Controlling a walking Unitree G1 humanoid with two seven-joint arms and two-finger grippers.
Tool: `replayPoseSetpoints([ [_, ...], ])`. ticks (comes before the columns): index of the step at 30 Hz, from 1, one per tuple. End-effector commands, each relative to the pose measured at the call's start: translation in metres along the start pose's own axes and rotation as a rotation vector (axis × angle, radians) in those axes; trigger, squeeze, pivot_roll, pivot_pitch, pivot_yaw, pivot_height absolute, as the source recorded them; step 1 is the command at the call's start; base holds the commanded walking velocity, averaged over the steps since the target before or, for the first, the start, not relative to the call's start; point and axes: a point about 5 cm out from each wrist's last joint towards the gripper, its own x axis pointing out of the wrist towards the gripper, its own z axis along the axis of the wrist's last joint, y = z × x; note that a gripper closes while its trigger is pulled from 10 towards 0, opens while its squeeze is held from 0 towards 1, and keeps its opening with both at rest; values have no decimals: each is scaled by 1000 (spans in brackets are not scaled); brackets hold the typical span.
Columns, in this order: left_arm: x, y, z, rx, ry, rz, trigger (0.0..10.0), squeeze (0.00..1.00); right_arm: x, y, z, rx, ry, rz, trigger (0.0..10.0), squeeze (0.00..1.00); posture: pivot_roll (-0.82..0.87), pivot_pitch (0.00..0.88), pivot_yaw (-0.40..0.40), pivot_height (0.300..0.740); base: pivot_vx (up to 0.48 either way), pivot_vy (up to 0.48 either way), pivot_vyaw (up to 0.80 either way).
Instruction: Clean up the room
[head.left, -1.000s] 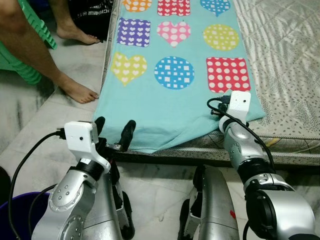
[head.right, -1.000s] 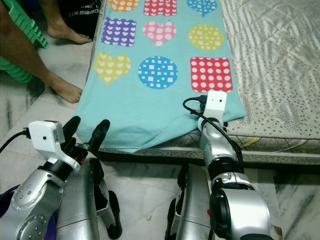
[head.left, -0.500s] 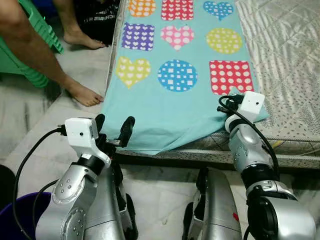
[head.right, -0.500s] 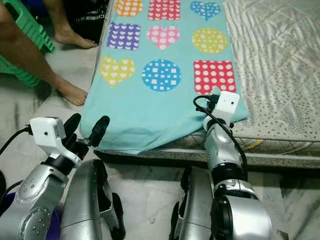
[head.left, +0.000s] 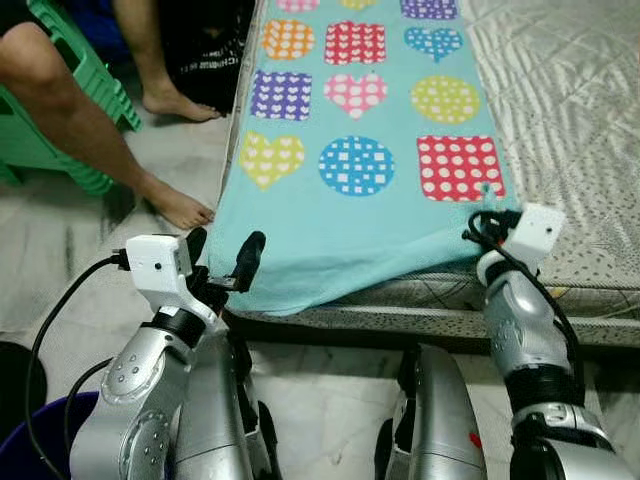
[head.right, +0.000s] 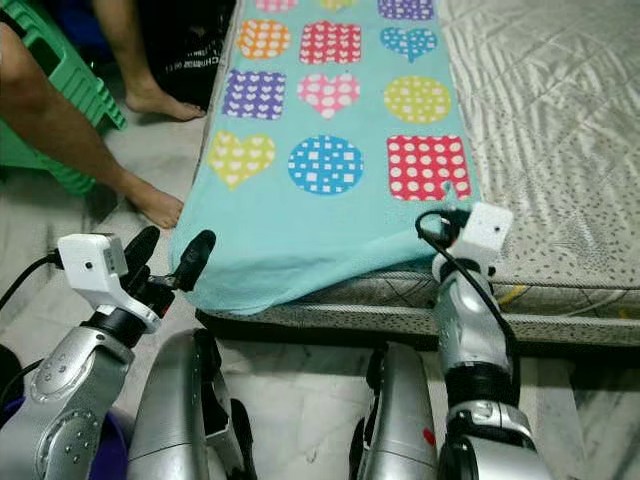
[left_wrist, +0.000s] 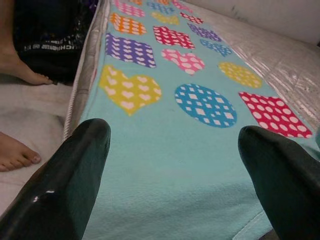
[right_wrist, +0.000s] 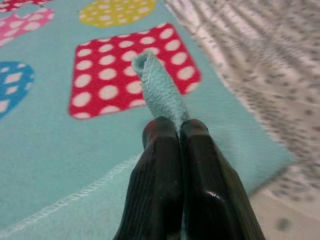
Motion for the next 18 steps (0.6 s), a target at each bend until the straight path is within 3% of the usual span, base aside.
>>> replayPoseSetpoints([
  [1,-2,2,-1,6,6,-1,10000,0,-3,-8,-1,-10,8,-24,0,0,24,175,8,518,0,0,0],
  [5,-3,3,-2,10,13,-5,10000,0,-12,-9,-7,-9,28,-14,0,0,25,169,13,518,0,0,0],
  [6,-3,3,-2,12,15,-5,10000,0,-13,-9,-9,-6,33,-11,510,0,25,167,13,518,0,0,0],
  [8,-3,4,-2,13,16,-6,10000,0,-17,-7,-11,-6,41,-6,0,0,26,165,13,518,0,0,0],
  [9,-3,4,-2,14,17,-7,10000,0,-22,-6,-13,-8,50,-5,980,0,28,163,13,518,0,0,0],
  [10,-3,4,-2,14,17,-7,10000,0,-22,-6,-13,-8,50,-5,980,0,28,163,13,518,0,0,0],
  [11,-3,4,-2,17,18,-9,10000,0,-27,-6,-16,-10,62,-10,5647,0,29,162,15,518,0,0,0],
  [12,-3,4,-2,18,18,-10,10000,0,-29,-6,-17,-10,66,-10,5647,0,29,162,15,518,0,0,0],
  [14,-3,4,-2,19,20,-12,10000,0,-33,-7,-19,-12,74,-7,9216,0,27,161,16,518,0,0,0],
  [15,-4,4,-3,20,22,-14,10000,0,-35,-7,-20,3,82,-2,10000,0,27,161,16,518,0,0,0],
  [16,-4,4,-3,21,23,-15,10000,0,-38,-7,-21,15,88,1,10000,1000,27,161,16,518,0,0,0],
  [18,-4,3,-4,30,27,-25,10000,0,-44,-10,-24,-10,104,-20,10000,1000,22,159,17,518,0,0,0],
])
